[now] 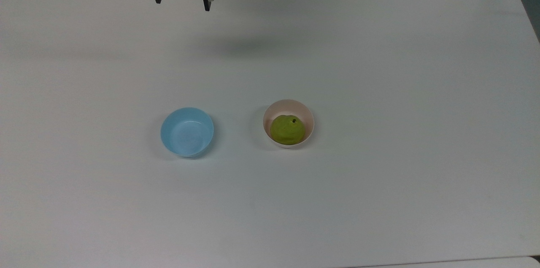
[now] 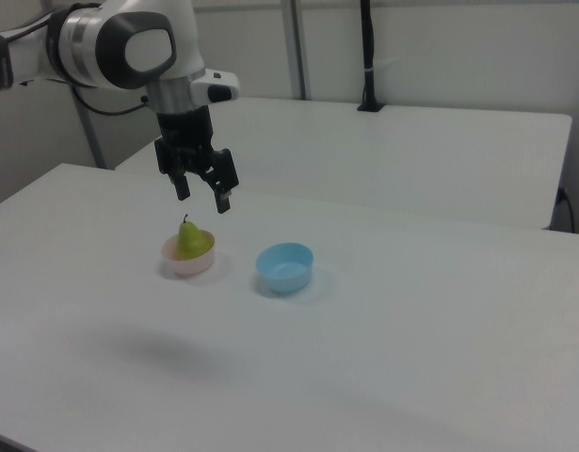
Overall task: Pick up a pear from the bowl
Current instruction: 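Lower the open gripper over the green pear in the pink bowl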
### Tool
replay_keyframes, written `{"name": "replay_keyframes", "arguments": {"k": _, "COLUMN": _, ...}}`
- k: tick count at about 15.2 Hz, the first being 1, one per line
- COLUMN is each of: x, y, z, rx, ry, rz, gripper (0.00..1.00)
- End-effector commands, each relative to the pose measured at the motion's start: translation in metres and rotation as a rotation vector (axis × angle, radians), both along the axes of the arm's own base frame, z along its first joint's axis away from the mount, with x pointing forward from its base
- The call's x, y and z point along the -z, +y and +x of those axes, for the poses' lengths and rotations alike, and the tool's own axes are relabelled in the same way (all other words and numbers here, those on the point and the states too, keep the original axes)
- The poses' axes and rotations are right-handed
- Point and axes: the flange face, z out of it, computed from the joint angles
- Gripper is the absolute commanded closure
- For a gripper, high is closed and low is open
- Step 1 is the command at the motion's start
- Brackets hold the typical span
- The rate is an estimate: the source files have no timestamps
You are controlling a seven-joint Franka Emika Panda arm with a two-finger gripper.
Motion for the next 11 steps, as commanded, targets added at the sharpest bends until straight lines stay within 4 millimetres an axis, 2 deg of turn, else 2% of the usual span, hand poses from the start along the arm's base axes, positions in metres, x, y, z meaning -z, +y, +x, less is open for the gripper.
{"name": "replay_keyframes", "arguments": {"k": 1, "x": 0.004, "y": -0.006, "z": -0.006, "rx": 0.011, "ry": 0.014, "rz": -0.008, "gripper": 0.0}}
{"name": "replay_keyframes", "arguments": {"k": 7, "x": 0.008, "y": -0.003, "z": 0.001, "rx": -0.001, "ry": 0.018, "rz": -0.011, "gripper": 0.0}}
{"name": "replay_keyframes", "arguments": {"k": 9, "x": 0.01, "y": 0.001, "z": 0.009, "rx": -0.007, "ry": 0.011, "rz": -0.013, "gripper": 0.0}}
{"name": "replay_keyframes", "arguments": {"k": 10, "x": 0.01, "y": 0.012, "z": 0.017, "rx": -0.026, "ry": 0.005, "rz": -0.019, "gripper": 0.0}}
{"name": "replay_keyframes", "arguments": {"k": 11, "x": 0.011, "y": 0.015, "z": 0.025, "rx": -0.041, "ry": 0.002, "rz": -0.025, "gripper": 0.0}}
